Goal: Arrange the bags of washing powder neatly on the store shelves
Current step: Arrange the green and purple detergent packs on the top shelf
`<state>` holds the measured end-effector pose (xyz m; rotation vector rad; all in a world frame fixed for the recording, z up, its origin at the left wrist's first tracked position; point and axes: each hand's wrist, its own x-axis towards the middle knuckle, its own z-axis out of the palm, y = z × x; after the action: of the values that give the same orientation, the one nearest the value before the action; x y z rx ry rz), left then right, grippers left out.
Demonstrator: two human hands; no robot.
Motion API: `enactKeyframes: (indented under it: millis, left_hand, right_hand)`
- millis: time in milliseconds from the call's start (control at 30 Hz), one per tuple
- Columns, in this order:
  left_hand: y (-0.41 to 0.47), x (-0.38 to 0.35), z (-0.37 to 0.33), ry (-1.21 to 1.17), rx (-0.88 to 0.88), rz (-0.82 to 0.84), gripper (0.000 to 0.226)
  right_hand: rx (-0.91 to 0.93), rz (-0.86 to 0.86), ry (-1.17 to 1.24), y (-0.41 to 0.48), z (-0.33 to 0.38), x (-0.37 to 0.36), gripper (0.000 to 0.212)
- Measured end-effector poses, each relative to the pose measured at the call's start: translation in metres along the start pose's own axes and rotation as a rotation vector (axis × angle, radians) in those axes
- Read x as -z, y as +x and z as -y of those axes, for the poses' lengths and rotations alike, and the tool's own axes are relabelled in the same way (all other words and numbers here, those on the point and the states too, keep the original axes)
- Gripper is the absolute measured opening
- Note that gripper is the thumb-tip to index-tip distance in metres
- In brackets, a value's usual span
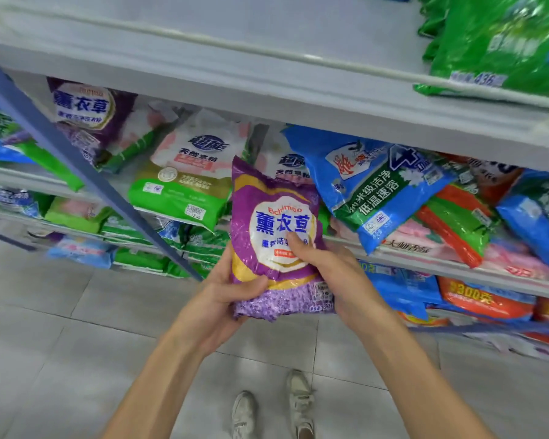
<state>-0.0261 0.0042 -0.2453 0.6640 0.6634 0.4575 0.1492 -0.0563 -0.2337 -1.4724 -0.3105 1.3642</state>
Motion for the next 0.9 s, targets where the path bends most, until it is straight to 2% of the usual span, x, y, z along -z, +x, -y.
enactKeyframes:
  millis: [100, 167, 267, 367, 433, 600, 733, 867, 900]
  left_hand:
    - [-0.014, -0.012, -0.011, 0.125, -0.002, 0.016, 0.087]
    - [-0.023, -0.025, -0.019, 0.200, 0.002, 0.011, 0.087]
    - [-0.033, -0.054, -0.026, 0.220, -0.008, -0.039, 0.072]
    - [-0.041, -0.089, -0.030, 0.244, -0.004, -0.093, 0.055]
    - [-0.047, -0.113, -0.033, 0.262, -0.009, -0.057, 0.046]
    - [-0.056, -0.174, -0.033, 0.296, -0.039, 0.068, 0.042]
    - [-0.055, -0.235, -0.018, 0.274, -0.033, 0.159, 0.040]
    - [-0.050, -0.299, 0.006, 0.301, -0.047, 0.209, 0.044]
    - [-0.049, -0.315, 0.013, 0.313, -0.050, 0.222, 0.045]
  right_hand:
    - [0.077, -0.044, 0.061, -0.025, 0.003, 0.005, 0.034]
    - [0.132, -0.065, 0.086, -0.044, 0.006, 0.009, 0.046]
    - [0.186, -0.083, 0.106, -0.076, 0.012, 0.018, 0.070]
    - [0.233, -0.100, 0.155, -0.112, 0.020, 0.032, 0.078]
    - [0.271, -0.103, 0.195, -0.135, 0.025, 0.047, 0.077]
    - [0.393, -0.105, 0.277, -0.187, 0.051, 0.091, 0.073]
    - [0.484, -0.220, 0.310, -0.221, 0.077, 0.132, 0.045]
    - [0.555, -0.282, 0.359, -0.248, 0.091, 0.189, 0.053]
    - [0.573, -0.288, 0.357, -0.254, 0.094, 0.205, 0.049]
